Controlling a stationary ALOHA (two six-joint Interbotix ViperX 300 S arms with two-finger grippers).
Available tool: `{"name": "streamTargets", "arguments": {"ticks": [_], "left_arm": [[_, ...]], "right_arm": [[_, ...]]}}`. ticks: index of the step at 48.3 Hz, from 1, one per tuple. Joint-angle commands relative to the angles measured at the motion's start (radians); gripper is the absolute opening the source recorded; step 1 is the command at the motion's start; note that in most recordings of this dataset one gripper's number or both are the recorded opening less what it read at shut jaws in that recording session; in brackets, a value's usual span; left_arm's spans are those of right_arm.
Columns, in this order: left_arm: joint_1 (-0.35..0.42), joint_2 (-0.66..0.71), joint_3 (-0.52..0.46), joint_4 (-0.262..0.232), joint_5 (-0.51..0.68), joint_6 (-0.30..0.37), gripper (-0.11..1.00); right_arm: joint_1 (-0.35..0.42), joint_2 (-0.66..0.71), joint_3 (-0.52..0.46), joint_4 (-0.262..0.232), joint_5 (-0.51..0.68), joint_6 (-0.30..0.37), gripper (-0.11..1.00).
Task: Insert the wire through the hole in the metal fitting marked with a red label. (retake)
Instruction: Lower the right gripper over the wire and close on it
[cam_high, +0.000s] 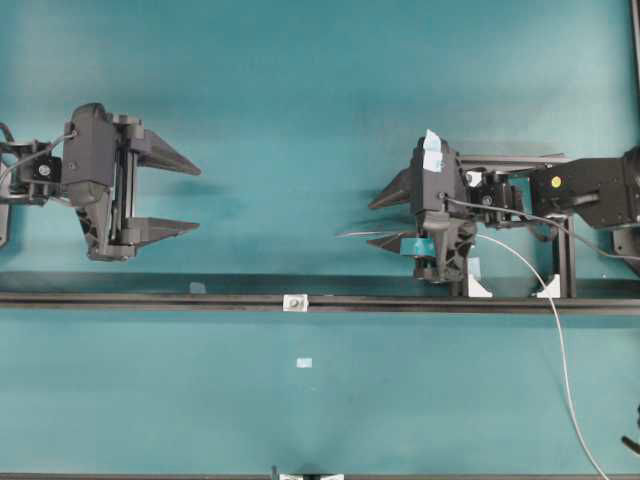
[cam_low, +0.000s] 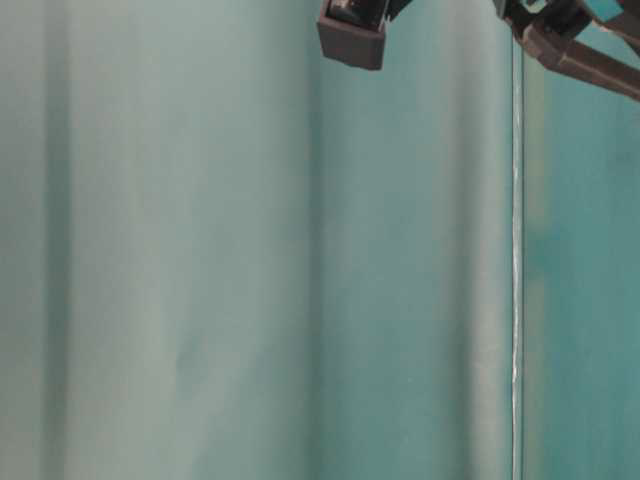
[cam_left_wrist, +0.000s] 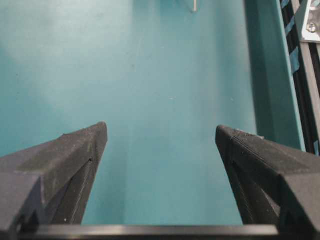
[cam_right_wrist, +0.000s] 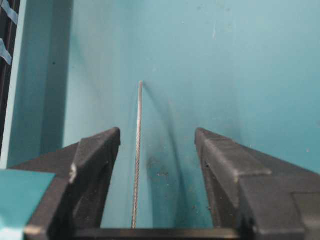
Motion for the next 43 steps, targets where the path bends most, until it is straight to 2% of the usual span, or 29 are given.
{"name": "streamTargets", "arguments": {"ticks": [1,4,16,20,43], "left_arm": [[0.002,-0.009,-0.015,-0.003,-0.009,0.0,0.47],[0.002,-0.009,-0.015,-0.002,-0.009,0.0,0.47],[0.003,-0.009,-0.014,-0.002,-0.009,0.0,0.47],[0.002,-0.009,-0.015,-0.002,-0.009,0.0,0.47],[0.002,-0.009,-0.015,-0.003,-0.011,0.0,0.47]], "right_arm": [[-0.002,-0.012,-0.015,-0.002,-0.009,-0.002,0.63],[-0.002,-0.011,-0.015,-0.002,-0.011,-0.002,0.57],[-0.003,-0.011,-0.014,-0.003,-0.025,-0.008,0.14],[-0.002,-0.011,-0.012,-0.003,-0.025,-0.009,0.04],[-0.003,-0.021,-0.014,-0.003,-0.02,-0.011,0.03]]}}
